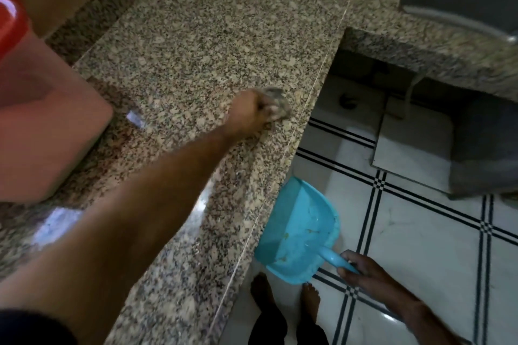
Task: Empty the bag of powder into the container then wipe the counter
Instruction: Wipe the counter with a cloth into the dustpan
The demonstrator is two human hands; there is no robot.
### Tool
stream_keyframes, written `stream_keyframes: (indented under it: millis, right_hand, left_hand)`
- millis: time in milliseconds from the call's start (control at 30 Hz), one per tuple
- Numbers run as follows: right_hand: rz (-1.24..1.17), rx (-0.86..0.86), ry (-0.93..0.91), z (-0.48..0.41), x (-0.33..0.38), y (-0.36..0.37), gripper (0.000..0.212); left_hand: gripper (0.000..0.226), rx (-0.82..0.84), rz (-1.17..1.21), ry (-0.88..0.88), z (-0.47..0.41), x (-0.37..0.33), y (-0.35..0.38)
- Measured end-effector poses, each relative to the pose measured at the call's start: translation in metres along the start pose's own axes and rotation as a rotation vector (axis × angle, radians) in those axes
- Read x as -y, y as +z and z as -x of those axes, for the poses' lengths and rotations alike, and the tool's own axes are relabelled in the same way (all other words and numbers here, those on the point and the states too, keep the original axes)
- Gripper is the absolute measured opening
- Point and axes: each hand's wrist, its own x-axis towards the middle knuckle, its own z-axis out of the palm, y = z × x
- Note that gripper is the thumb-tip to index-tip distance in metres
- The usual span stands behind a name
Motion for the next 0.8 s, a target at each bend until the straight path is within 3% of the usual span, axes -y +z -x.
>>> stream_keyframes:
  millis: [67, 167, 333, 433, 467, 567, 700, 800]
  right_hand:
    - [0.002, 0.013, 0.008, -0.001, -0.009, 0.006, 0.020]
    - [0.023, 0.028, -0.015, 0.002, -0.016, 0.010, 0.022]
    - [0.006, 0.042, -0.035, 0.005, -0.023, 0.010, 0.034]
    - [-0.011, 0.067, -0.017, 0.004, -0.035, 0.012, 0.024]
    - [-0.015, 0.073, -0.010, 0.004, -0.037, 0.011, 0.025]
    - [-0.032, 0.091, 0.019, 0.003, -0.057, 0.011, 0.044]
    - [-0.030, 0.128, 0.052, 0.002, -0.079, 0.008, 0.072]
    - [-0.011, 0.129, 0.066, 0.017, -0.068, 0.009, 0.057]
  left_hand:
    - [0.022, 0.045, 0.039, 0.110, 0.024, -0.013, 0.021]
    - [0.033, 0.046, 0.028, 0.110, 0.063, -0.019, 0.023]
    - [0.014, 0.041, -0.101, -0.006, 0.176, -0.006, 0.021]
    - [0.043, 0.046, -0.132, 0.066, 0.246, -0.011, 0.012]
    - [0.048, 0.055, -0.124, 0.043, 0.260, -0.013, 0.009]
    - [0.034, 0.057, -0.101, -0.109, 0.267, -0.022, 0.005]
    - [0.023, -0.138, 0.097, -0.370, 0.239, -0.027, -0.020]
    - [0.025, -0.343, 0.072, -0.435, 0.216, -0.016, -0.052]
